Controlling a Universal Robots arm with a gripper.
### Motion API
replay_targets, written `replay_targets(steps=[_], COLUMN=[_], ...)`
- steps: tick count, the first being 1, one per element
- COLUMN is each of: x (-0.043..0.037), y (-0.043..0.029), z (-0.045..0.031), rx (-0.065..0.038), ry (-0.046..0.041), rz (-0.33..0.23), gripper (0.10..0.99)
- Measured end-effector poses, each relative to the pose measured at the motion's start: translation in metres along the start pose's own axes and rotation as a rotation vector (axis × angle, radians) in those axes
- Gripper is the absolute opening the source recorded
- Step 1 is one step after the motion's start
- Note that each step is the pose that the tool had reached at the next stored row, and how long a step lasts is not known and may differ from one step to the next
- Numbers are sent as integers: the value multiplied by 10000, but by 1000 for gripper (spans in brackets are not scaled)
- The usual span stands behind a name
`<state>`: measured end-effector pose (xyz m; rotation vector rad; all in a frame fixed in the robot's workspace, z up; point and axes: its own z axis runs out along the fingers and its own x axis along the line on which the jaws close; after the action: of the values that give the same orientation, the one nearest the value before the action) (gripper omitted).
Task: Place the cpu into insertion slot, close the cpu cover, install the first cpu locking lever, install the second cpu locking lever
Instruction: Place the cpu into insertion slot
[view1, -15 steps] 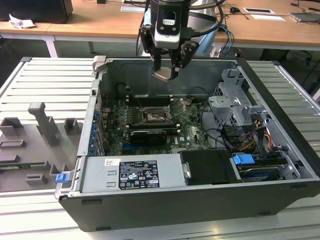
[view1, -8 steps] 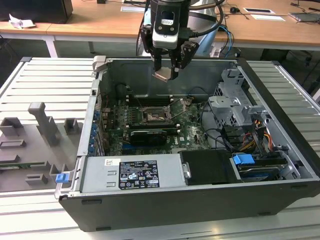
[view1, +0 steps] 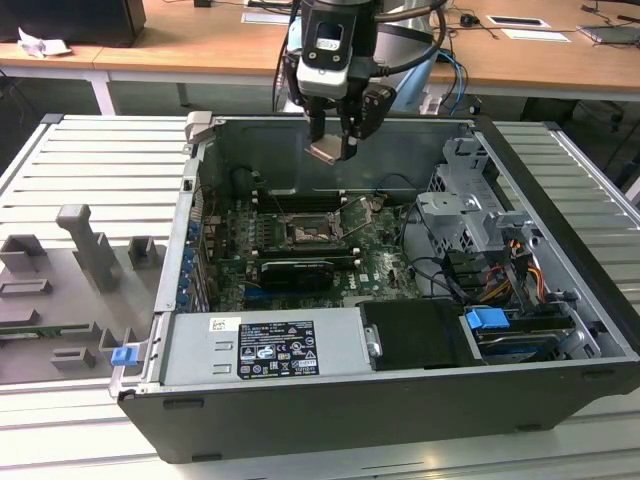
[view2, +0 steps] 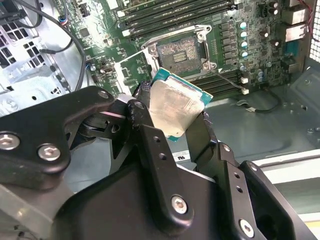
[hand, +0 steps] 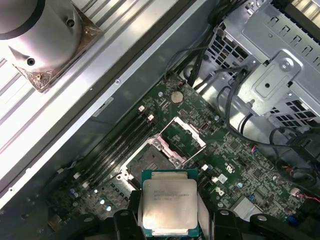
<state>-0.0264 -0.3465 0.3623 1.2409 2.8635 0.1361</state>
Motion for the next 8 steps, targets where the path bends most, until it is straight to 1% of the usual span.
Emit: replay_targets(steps=[5, 8], x=[0, 0], y=[-1, -1], z=[4, 8], rx=[-9, -17], ry=[-41, -76], rz=[467, 872], gripper=[529, 529])
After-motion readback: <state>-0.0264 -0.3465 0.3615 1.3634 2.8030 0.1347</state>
